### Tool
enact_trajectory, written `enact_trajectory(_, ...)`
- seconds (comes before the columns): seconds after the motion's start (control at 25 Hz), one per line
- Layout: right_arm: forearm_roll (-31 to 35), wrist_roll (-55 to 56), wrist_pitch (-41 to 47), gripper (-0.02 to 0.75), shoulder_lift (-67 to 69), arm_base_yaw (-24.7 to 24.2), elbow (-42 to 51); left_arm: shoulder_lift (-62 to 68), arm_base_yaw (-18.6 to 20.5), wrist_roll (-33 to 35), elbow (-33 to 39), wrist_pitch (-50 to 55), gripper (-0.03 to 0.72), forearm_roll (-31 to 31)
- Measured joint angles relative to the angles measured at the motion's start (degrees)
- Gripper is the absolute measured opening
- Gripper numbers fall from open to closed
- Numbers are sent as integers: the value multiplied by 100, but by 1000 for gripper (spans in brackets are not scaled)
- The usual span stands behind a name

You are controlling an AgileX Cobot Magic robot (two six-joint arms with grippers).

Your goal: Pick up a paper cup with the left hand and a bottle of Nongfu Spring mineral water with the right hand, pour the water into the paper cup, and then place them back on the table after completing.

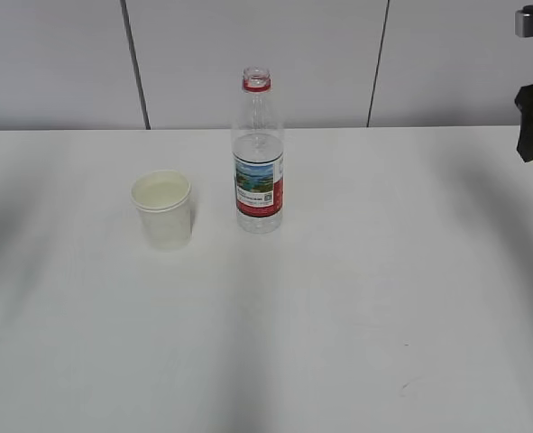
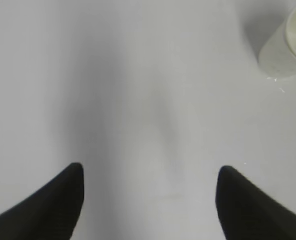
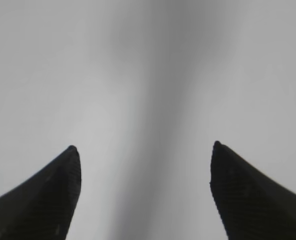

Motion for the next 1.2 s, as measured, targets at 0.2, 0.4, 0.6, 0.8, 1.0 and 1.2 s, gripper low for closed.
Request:
enact_trajectory(0.2,148,-104,104,593,0,0,-90,-552,0,94,439,127,501,-226)
enact_trajectory(0.4,436,-109,109,593,0,0,-103,-1254,0,140,1132,58,501,-294)
enact_trajectory(0.6,471,-122,118,592,0,0,-103,-1961,0,153,1708,-22,501,-343)
enact_trajectory(0.8,592,-137,118,592,-98,0,-103,-2604,0,155,1948,121,501,-470)
enact_trajectory(1.0,937,-146,132,592,-416,0,-103,-3376,0,155,1961,754,501,-496)
enact_trajectory(1.2,1038,-173,151,592,-747,0,-103,-4331,0,162,1961,1144,501,-554)
